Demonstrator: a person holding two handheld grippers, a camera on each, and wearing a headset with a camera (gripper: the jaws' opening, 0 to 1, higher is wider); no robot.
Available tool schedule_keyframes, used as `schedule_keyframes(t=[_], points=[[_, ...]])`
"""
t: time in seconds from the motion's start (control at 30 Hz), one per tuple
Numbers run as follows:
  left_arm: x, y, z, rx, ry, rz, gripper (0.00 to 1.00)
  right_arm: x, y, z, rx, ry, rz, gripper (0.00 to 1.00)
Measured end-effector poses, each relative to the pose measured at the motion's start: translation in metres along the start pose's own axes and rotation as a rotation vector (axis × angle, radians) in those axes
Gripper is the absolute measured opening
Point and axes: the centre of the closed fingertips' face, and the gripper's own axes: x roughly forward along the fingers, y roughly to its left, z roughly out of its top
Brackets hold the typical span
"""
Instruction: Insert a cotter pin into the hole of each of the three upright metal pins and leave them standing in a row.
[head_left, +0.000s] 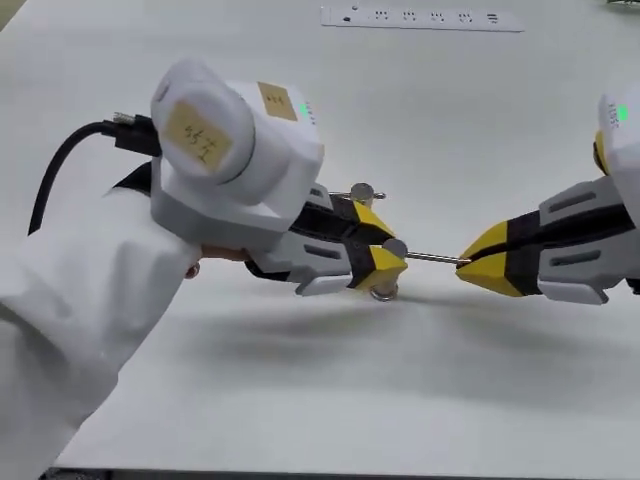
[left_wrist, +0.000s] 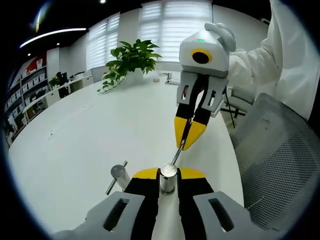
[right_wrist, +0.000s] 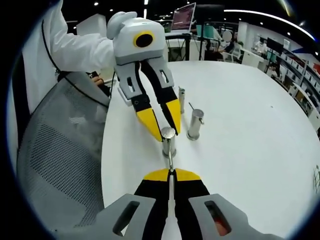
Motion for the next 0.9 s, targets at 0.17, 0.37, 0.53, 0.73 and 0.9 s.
schedule_keyframes(t=[0.17,0.37,0.53,0.73,0.9], points=[[0.0,0.0,0.0,-0.01,-0.002,-0.004,0.1,0.003,0.001,0.004,-0.01,-0.004,0.004,0.0],[0.0,0.0,0.0,-0.003,-0.001,-0.009,0.1,0.009,0.001,0.007,-0.026,0.0,0.008,0.0],[0.001,0.0,0.0,-0.011,0.004,-0.015,0.1,0.018,0.001,0.015,-0.041,-0.016,0.022,0.0],[0.001,0.0,0.0,-0.001,0.011,-0.017,0.1,0.024,0.001,0.02,-0.088,-0.022,0.048,0.0],[0.001,0.0,0.0,0.0,0.012,-0.011,0.1,0.026,0.001,0.021,-0.128,-0.014,0.061,0.0]])
